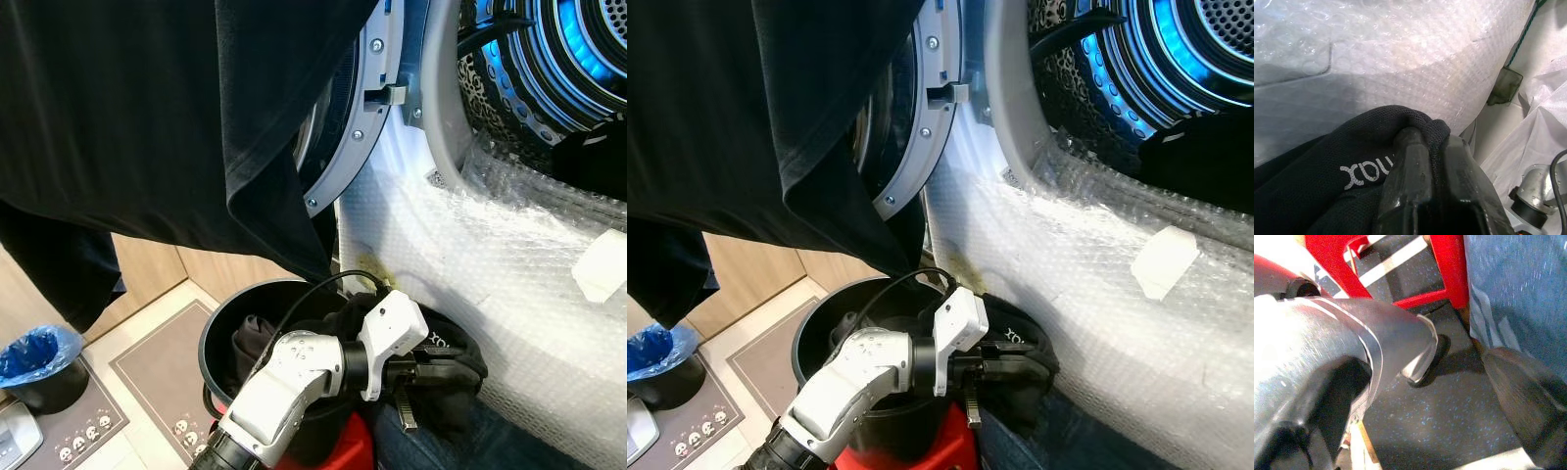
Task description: Clothes washing
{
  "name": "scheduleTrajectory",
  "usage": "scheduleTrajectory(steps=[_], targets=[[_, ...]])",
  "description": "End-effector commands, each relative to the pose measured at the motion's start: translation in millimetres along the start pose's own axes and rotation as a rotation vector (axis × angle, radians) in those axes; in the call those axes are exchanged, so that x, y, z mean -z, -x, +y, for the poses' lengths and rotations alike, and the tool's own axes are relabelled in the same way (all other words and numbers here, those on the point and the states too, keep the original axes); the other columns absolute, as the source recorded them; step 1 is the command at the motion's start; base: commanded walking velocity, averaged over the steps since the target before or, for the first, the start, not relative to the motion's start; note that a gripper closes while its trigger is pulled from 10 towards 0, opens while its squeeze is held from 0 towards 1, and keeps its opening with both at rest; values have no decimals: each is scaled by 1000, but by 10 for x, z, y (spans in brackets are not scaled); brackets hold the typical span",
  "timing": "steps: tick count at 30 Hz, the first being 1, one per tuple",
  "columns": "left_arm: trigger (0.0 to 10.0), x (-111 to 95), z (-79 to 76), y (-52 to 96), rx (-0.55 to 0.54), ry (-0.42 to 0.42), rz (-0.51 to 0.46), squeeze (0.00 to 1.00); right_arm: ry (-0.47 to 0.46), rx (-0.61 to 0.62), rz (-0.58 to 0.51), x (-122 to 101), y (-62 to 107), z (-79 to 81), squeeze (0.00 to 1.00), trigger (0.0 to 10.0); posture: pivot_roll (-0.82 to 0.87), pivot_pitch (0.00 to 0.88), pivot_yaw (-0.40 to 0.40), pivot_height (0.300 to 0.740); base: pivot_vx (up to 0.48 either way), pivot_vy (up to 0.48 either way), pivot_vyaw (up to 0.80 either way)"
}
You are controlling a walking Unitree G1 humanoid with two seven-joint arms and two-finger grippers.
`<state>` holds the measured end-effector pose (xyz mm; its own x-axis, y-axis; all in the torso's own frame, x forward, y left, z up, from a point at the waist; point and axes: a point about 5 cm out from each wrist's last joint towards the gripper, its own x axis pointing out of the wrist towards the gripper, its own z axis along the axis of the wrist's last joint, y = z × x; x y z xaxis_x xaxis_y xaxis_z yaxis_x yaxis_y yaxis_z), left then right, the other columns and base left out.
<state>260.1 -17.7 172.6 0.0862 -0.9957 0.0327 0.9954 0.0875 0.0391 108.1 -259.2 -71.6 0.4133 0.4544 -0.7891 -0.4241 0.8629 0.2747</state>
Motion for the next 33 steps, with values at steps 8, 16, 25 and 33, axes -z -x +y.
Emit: scheduleTrajectory(steps=[8, 16, 25, 33], targets=[[10000, -432, -191, -323, 141, -17, -132, 0, 66, -456, -346, -801, 37, 657, 0, 10000, -128, 0, 69, 740, 0, 0, 0], [10000, -624, -272, -442, 177, -28, -194, 0, 34, -533, -385, -913, 207, 793, 0, 10000, -146, 0, 71, 740, 0, 0, 0], [10000, -572, -206, -384, 106, -15, -183, 0, 4, -247, -567, -940, 379, 653, 0, 10000, -153, 0, 69, 740, 0, 0, 0], [10000, -573, -44, -277, 16, -15, -184, 0, -158, -141, -716, -720, 509, 711, 0, 10000, -173, 0, 86, 740, 0, 0, 0]])
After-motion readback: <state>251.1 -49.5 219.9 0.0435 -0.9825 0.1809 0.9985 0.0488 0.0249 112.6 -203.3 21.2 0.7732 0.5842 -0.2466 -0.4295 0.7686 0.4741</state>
